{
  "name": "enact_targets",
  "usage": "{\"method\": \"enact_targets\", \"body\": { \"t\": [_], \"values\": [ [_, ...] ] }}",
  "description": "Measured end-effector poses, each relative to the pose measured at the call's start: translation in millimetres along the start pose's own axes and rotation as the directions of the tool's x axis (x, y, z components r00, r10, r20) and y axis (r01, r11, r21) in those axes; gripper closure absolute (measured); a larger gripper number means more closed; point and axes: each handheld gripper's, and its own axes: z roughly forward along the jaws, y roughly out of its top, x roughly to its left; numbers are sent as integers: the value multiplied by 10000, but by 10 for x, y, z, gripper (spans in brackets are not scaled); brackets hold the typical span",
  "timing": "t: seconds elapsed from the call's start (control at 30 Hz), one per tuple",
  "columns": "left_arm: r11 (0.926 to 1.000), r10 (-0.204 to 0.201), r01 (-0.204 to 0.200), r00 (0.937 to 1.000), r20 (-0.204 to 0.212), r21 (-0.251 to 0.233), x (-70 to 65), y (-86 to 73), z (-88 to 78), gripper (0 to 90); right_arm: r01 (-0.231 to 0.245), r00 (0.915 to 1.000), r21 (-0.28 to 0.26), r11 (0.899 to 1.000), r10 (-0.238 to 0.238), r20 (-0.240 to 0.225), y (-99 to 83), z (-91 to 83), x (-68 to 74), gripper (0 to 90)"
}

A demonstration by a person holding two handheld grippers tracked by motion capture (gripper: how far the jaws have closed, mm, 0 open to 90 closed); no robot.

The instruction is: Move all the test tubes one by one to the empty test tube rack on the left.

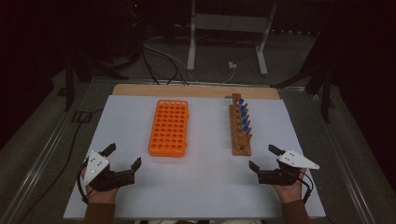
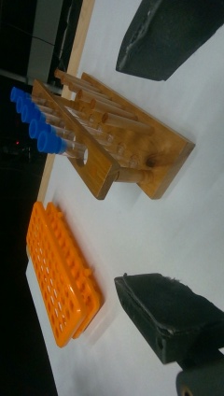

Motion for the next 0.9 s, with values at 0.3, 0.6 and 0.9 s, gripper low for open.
{"method": "enact_targets", "body": {
  "t": [0.3, 0.6, 0.9],
  "values": [
    [9992, -140, 150, 9996, -264, 383, 31, -6, 36, 5, -107, 9999, -55, 9999, 107, 29, 11, 4, 10, 11],
    [9988, -361, 380, 9974, -616, 304, 54, -11, 32, 5, -503, 9983, -282, 9983, 511, 282, 126, 5, -128, 23],
    [9984, -341, 376, 9962, -801, 433, 41, -27, 47, 6, -376, 9992, -212, 9991, 378, 114, 339, 91, -193, 26]
  ]
}}
